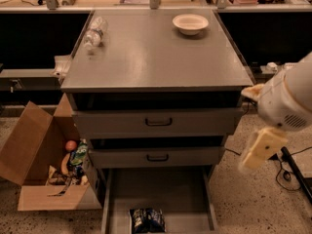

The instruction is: Pick blue chip bag from bottom drawer and place on counter

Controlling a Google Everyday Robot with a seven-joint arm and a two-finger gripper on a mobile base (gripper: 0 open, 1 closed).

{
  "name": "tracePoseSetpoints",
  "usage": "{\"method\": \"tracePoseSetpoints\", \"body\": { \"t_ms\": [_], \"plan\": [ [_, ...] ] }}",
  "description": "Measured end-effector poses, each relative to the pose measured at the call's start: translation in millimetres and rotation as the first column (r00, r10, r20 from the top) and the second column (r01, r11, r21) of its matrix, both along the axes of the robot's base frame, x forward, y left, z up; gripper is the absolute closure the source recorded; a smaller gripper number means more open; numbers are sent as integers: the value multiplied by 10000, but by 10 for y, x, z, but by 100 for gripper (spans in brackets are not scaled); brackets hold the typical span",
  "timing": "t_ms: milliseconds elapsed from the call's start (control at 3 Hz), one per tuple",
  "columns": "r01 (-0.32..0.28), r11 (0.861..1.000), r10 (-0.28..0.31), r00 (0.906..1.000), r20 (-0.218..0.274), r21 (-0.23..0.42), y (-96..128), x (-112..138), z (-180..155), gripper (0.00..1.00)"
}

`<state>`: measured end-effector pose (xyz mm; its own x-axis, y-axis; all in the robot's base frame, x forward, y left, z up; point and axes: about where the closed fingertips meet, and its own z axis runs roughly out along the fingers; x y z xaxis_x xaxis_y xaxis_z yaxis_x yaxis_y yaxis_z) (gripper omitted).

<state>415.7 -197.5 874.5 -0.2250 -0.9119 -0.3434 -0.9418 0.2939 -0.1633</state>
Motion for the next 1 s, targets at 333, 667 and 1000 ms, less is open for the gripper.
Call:
{"method": "tracePoseSetpoints", "body": {
  "t_ms": [333, 667, 1000],
  "plan": [
    [34, 9925, 20, 9990, -443, 1222, 311, -206, -994, 0],
    [34, 9926, 19, 9990, -438, 1212, 309, -206, -989, 0],
    [329, 9912, -293, 9991, -296, 1279, 371, -166, -1169, 0]
  ]
}}
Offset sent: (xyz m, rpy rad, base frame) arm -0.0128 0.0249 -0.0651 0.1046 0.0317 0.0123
